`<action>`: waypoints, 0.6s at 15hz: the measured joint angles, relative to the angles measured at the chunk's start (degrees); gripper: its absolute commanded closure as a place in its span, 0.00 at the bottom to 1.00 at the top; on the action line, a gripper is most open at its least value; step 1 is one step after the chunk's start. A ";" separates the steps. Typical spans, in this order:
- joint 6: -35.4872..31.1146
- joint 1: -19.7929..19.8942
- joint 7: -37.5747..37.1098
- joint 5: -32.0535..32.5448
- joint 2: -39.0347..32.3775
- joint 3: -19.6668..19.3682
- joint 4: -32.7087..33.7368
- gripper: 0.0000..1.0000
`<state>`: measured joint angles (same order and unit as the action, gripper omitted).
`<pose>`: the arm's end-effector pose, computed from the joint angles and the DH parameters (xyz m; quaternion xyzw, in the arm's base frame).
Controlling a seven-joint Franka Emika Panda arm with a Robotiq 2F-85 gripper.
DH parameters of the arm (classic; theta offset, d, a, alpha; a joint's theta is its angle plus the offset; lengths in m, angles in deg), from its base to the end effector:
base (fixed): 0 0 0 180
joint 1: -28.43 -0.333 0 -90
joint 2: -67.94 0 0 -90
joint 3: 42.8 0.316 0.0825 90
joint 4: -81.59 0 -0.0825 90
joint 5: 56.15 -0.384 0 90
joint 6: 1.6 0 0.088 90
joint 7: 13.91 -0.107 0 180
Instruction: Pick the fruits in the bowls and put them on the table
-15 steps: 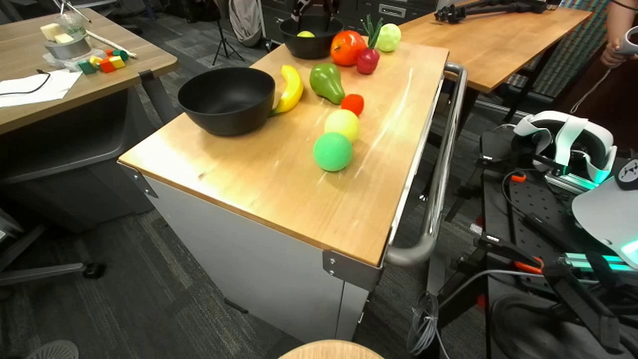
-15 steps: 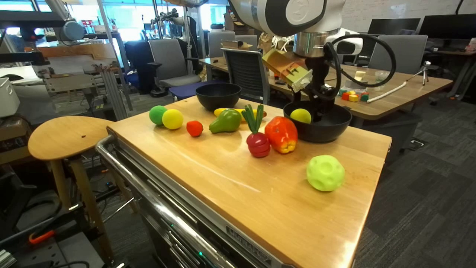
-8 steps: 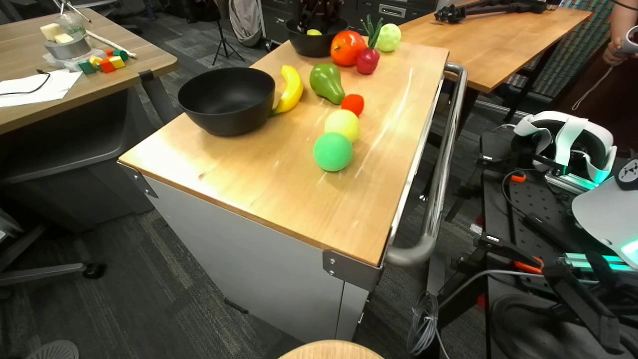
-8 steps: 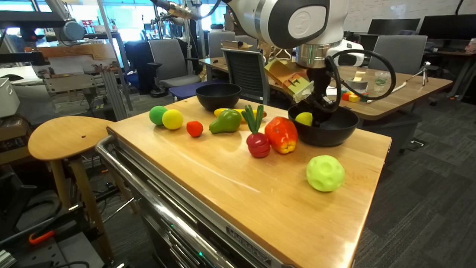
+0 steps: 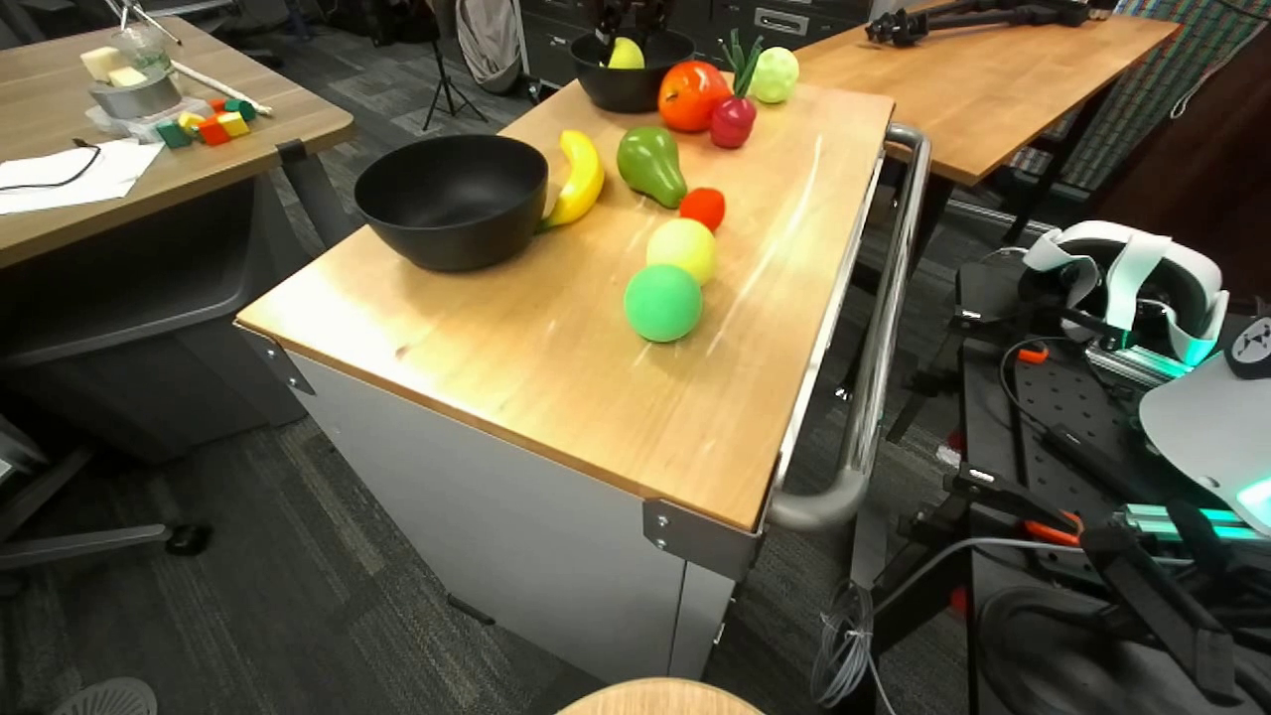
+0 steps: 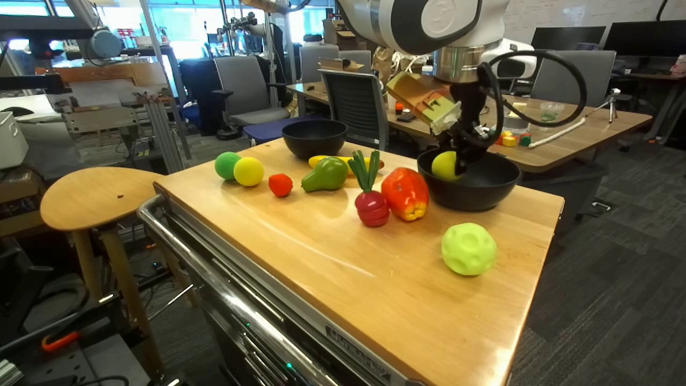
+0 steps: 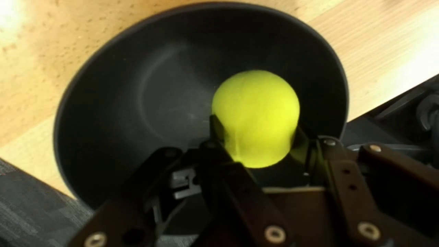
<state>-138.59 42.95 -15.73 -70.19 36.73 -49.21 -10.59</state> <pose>0.6690 -0.2411 0.3368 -0.9555 0.2609 -0.1299 0.0450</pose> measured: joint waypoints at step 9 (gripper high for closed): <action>-4.54 -0.55 14.62 -0.34 21.26 2.30 -21.99 0.77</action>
<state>-143.13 42.40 -1.11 -70.53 57.98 -46.90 -32.59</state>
